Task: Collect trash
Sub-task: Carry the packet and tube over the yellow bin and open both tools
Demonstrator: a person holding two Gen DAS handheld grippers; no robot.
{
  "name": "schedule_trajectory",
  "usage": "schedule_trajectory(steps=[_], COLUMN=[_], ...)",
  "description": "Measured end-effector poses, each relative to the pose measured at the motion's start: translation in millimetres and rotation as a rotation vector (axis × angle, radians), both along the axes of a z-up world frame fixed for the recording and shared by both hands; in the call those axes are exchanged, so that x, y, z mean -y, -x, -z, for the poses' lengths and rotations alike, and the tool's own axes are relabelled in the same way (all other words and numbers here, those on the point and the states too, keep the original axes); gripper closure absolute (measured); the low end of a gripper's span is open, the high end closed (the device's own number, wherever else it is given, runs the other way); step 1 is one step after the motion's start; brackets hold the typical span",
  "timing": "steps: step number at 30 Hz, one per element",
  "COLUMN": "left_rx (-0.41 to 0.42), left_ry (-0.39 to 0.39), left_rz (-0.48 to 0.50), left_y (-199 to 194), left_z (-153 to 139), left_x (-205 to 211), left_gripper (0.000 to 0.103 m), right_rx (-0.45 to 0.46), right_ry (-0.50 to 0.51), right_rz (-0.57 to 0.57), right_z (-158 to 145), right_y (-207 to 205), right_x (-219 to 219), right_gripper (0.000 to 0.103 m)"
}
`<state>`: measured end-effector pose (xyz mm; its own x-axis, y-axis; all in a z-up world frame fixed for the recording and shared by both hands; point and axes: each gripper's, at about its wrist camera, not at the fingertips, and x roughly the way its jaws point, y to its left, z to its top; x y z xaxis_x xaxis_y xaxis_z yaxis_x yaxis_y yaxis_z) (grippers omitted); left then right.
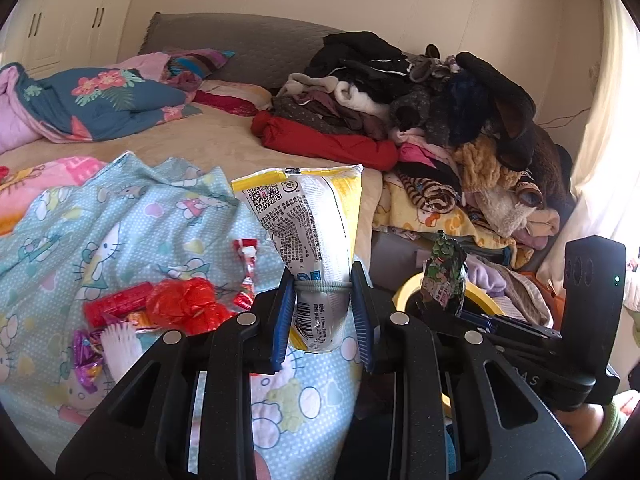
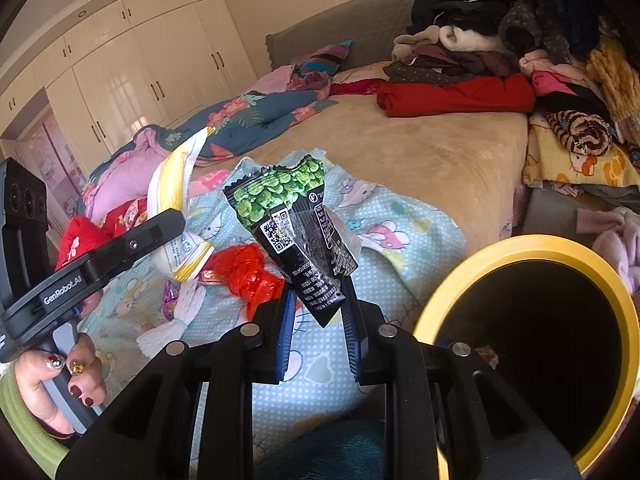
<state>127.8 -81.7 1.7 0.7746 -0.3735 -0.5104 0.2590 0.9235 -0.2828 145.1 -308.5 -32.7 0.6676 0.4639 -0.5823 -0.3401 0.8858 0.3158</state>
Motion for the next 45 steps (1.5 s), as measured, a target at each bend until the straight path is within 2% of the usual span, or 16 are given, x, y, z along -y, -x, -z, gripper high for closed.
schedule_trajectory(steps=[23, 45], left_rx=[-0.007, -0.032], left_ry=[-0.004, -0.043], left_rz=[0.108, 0.261], left_y=[10, 17], left_z=[3, 22], left_x=[40, 109], left_gripper=[0.082, 0.082], right_rx=[0.006, -0.014], right_ry=[-0.020, -0.037], right_rz=[0.136, 0.281], right_z=[-3, 9], right_y=[4, 3], right_x=[60, 121], right_gripper=[0.081, 0.081])
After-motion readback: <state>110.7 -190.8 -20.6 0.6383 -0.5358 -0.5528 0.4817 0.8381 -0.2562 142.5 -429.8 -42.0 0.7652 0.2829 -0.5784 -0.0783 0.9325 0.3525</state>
